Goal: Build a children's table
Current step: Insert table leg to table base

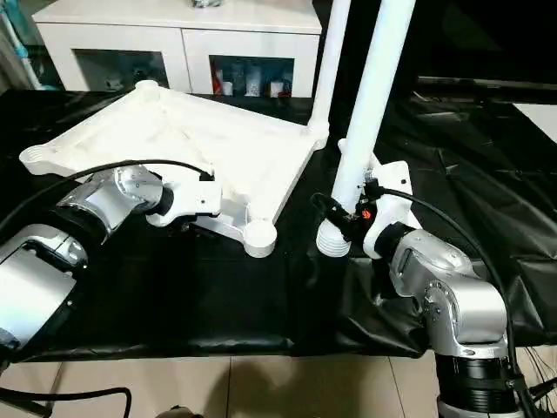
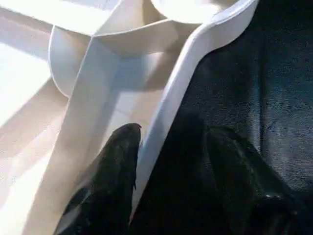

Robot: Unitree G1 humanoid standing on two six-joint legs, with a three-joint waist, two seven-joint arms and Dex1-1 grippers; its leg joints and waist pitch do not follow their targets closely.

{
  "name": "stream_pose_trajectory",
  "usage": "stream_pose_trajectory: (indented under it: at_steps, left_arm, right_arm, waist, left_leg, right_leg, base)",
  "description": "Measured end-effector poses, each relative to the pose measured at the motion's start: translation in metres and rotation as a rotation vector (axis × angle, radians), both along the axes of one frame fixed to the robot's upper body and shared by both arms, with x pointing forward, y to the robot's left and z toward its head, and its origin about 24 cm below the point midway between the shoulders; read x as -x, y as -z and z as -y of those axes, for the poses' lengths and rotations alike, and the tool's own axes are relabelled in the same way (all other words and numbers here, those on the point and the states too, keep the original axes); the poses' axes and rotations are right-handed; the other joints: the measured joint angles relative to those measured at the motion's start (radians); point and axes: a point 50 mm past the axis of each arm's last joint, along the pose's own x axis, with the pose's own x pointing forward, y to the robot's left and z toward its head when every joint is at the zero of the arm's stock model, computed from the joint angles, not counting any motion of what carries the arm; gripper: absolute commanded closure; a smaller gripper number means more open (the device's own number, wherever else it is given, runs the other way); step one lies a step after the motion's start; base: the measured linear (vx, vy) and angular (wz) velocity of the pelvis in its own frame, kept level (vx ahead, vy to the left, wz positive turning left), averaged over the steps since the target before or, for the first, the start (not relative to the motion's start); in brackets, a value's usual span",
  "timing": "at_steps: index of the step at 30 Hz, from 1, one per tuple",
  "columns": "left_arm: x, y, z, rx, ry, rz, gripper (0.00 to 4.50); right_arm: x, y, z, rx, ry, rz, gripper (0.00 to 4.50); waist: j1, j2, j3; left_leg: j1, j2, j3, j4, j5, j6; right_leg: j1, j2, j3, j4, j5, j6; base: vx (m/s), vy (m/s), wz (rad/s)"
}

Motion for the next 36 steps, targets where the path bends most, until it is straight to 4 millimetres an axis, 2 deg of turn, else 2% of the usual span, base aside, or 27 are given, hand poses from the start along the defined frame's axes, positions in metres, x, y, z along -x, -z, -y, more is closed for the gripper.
stream_pose_trajectory:
  at_steps: [4, 10, 14, 17, 20, 25, 29, 31, 36]
  left_arm:
    - [0.0, -0.001, 0.001, -0.013, 0.013, 0.005, 2.53]
    - [0.005, -0.002, 0.003, -0.1, 0.099, -0.095, 2.93]
    - [0.009, 0.004, 0.006, -0.171, 0.147, -0.146, 3.26]
    - [0.012, 0.011, 0.009, -0.216, 0.176, -0.174, 3.48]
    - [0.017, 0.02, 0.006, -0.26, 0.188, -0.21, 3.79]
    - [0.017, 0.02, 0.006, -0.282, 0.198, -0.212, 4.14]
    - [0.019, 0.022, 0.003, -0.244, 0.149, -0.261, 4.24]
    - [0.021, 0.025, 0.003, -0.158, 0.089, -0.309, 4.26]
    - [0.025, 0.034, 0.023, 0.079, -0.026, -0.395, 4.36]
  right_arm:
    - [0.0, 0.0, 0.0, 0.0, -0.001, 0.0, 2.64]
    - [0.0, 0.0, 0.001, 0.007, 0.001, -0.001, 2.64]
    - [0.0, 0.0, 0.001, 0.009, 0.002, 0.0, 2.64]
    - [0.0, 0.0, 0.001, 0.012, 0.004, 0.004, 2.64]
    - [-0.001, -0.001, 0.0, 0.013, 0.005, 0.013, 2.64]
    - [-0.002, -0.001, -0.001, 0.016, 0.005, 0.02, 2.64]
    - [-0.002, -0.001, -0.002, 0.016, 0.001, 0.029, 2.64]
    - [-0.002, -0.001, -0.002, 0.016, 0.001, 0.034, 2.64]
    - [-0.003, -0.001, -0.003, 0.016, -0.001, 0.035, 2.64]
  waist:
    - [0.0, 0.0, 0.0]
    - [0.001, 0.01, -0.006]
    - [0.0, 0.018, -0.011]
    - [-0.002, 0.019, -0.01]
    - [-0.007, 0.021, -0.01]
    - [-0.008, 0.025, -0.013]
    - [-0.016, 0.03, -0.015]
    - [-0.023, 0.032, -0.015]
    - [-0.033, 0.032, -0.015]
  left_leg:
    - [0.0, 0.0, 0.0, 0.0, 0.0, 0.0]
    - [0.002, 0.0, 0.0, -0.001, -0.001, 0.001]
    - [0.011, 0.0, 0.002, -0.003, -0.001, 0.001]
    - [0.019, 0.0, 0.002, -0.006, -0.001, 0.001]
    - [0.018, 0.0, 0.002, -0.006, -0.001, 0.001]
    - [0.018, 0.0, 0.002, -0.008, -0.001, 0.001]
    - [0.019, 0.0, 0.002, -0.008, -0.001, 0.001]
    - [0.019, -0.001, 0.003, -0.009, -0.001, 0.002]
    - [0.018, -0.001, 0.003, -0.009, -0.002, 0.002]
  right_leg:
    - [0.0, 0.0, 0.0, 0.0, 0.0, 0.0]
    - [0.003, 0.0, 0.0, -0.002, 0.0, 0.0]
    - [0.011, 0.0, 0.001, -0.005, 0.0, 0.0]
    - [0.017, 0.0, 0.0, -0.008, 0.0, 0.0]
    - [0.017, 0.0, 0.0, -0.01, 0.0, -0.001]
    - [0.017, 0.0, 0.0, -0.01, 0.0, -0.001]
    - [0.017, 0.0, 0.0, -0.011, 0.0, -0.001]
    - [0.017, 0.0, 0.0, -0.012, 0.0, -0.001]
    - [0.017, 0.0, 0.0, -0.012, 0.0, -0.001]
  base:
    - [0.0, 0.0, 0.0]
    - [0.0, 0.0, 0.0]
    - [0.0, 0.0, 0.0]
    - [0.0, 0.0, 0.0]
    - [0.0, 0.0, 0.0]
    - [0.0, 0.0, 0.0]
    - [0.0, 0.0, 0.0]
    - [0.0, 0.0, 0.0]
    - [0.0, 0.0, 0.0]
